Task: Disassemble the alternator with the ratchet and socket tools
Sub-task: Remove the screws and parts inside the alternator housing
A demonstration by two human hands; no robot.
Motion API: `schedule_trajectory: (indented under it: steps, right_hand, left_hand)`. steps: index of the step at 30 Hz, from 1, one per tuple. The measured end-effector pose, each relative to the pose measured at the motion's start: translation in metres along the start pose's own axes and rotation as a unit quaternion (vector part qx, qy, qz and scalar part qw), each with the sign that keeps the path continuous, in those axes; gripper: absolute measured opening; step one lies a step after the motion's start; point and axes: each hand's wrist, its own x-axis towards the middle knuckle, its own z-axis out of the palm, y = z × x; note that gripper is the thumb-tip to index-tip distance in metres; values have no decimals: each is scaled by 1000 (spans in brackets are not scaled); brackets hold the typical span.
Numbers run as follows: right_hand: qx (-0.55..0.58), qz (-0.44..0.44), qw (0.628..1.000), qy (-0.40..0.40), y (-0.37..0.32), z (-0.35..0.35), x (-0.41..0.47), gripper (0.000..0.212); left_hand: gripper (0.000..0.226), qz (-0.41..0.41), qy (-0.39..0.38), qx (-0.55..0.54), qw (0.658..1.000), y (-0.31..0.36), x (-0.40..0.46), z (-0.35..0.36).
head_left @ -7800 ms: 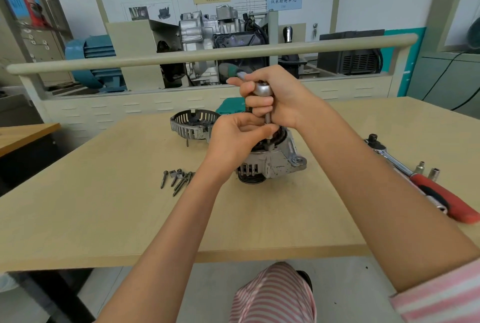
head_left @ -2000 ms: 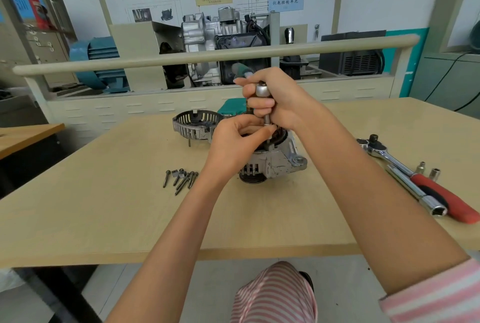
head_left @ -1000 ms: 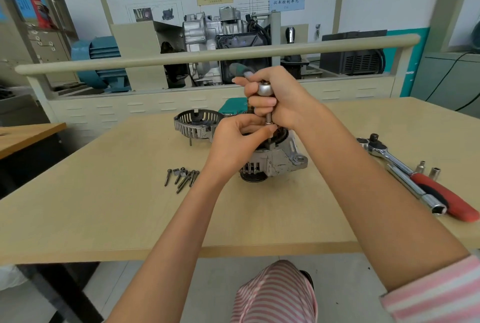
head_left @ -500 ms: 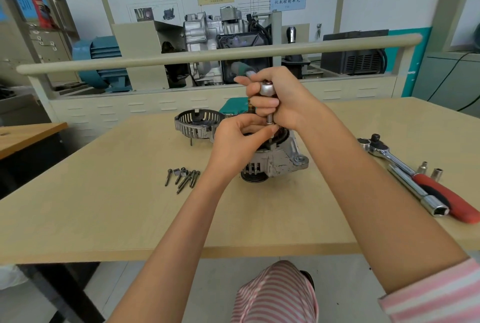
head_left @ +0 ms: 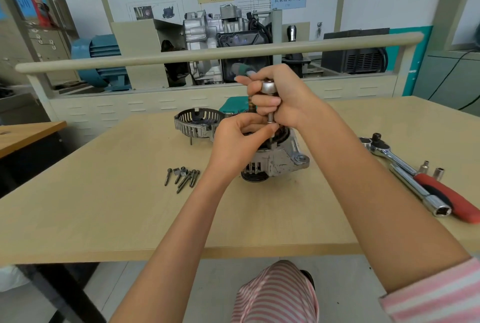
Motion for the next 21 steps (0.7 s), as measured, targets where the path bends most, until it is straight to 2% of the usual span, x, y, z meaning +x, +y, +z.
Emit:
schedule_trajectory:
  steps: [2,4,6,8,9,11,14,16,18,20,21]
  right_hand:
    - [19,-1,1000,1,1,-1,1,21]
    - [47,-56,992,105,9,6,3,16]
    - [61,-163,955,239,17,12,5,14]
    - [60,-213,932,287,21,13,7,24]
    - [56,-199,939,274,21,12,8,31]
    - [27,-125,974,187,14,9,6,37]
    - [-16,-27,999,28,4,5,2,25]
    - [-16,-10,1000,-14,2,2,0,23]
    - [-10,-22,999,22,4,4,1,23]
    - [17,-89,986,138,12,11,4,24]
    - [30,-139,968,208,17,14,6,25]
  left_hand:
    - [5,-3,8,-2,1000,1,0,1]
    - [6,-9,26,-1,1000,0,1,3]
    - [8,-8,36,12,999,0,2,5]
    - [10,0,33,19,999,-1,2,6]
    - [10,5,33,18,999,-1,2,6]
    - [9,14,32,13,999,-2,0,4]
    - [6,9,14,-13,1000,-1,0,1]
    - [5,0,8,-25,1000,-1,1,-1]
    - [5,-8,15,-30,999,-1,2,-2]
    - [6,-8,26,-24,999,-2,3,0]
    - [7,-6,30,-15,999,-3,3,1]
